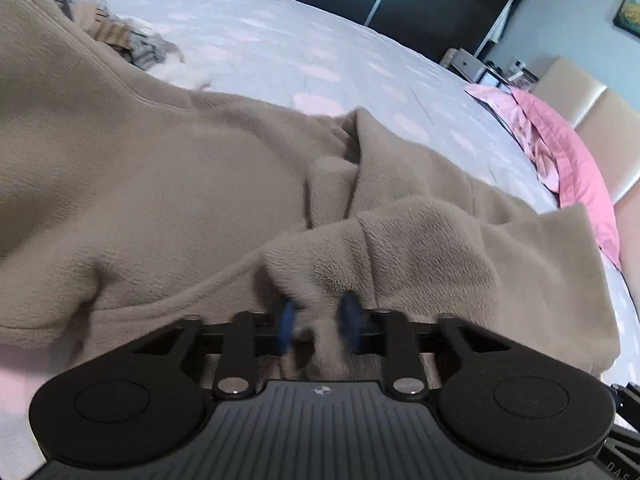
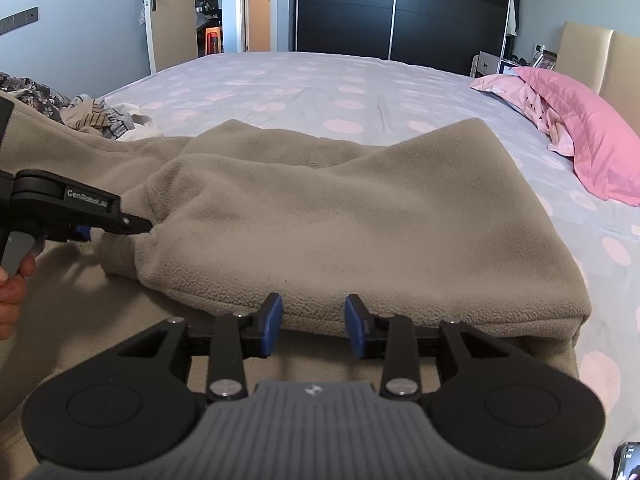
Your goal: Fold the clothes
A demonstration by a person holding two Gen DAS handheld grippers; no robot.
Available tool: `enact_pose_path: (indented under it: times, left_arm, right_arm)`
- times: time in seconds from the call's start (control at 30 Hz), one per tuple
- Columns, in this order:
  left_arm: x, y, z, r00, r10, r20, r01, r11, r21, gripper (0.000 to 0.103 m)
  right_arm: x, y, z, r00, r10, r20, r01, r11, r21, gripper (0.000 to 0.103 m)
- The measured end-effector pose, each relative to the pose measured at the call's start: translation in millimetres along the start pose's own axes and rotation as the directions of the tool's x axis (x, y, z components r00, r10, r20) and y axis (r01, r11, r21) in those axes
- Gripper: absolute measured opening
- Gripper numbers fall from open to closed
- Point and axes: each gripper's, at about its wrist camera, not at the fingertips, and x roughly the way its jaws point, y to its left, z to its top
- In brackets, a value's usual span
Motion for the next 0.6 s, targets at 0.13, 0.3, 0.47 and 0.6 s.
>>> enact_pose_path:
  times: [0.13,0.3,0.47,0.6]
  left_arm:
    - [-29,-8,13,0.997,-0.030,0.065,0.028,0.999,0.034,0.011]
    - [-72,-35,38,0.977,-0.097,0.189,0.081,0.992,0.094,0.009]
    - [-98,-73,76,0.955,-0.150,0.255,0.101,0.975,0.198,0.007]
    - [-105,-104,108,0.944,-0.189,0.270,0.108,0.951,0.288,0.007]
  right_arm:
    - [-3,-3,0,1.000,-0.013,0.001,0.013,1.000,0.004,0.039]
    - [-8,-5,-3,1.000,-0.016,0.001,0.016,1.000,0.011,0.039]
    - [-9,-4,-11,1.000,-0.004,-0.010,0.004,1.000,-0.006,0.040]
    - [5,-11,-15,0.999,-0.038,-0.030,0.037,0.999,-0.036,0.038]
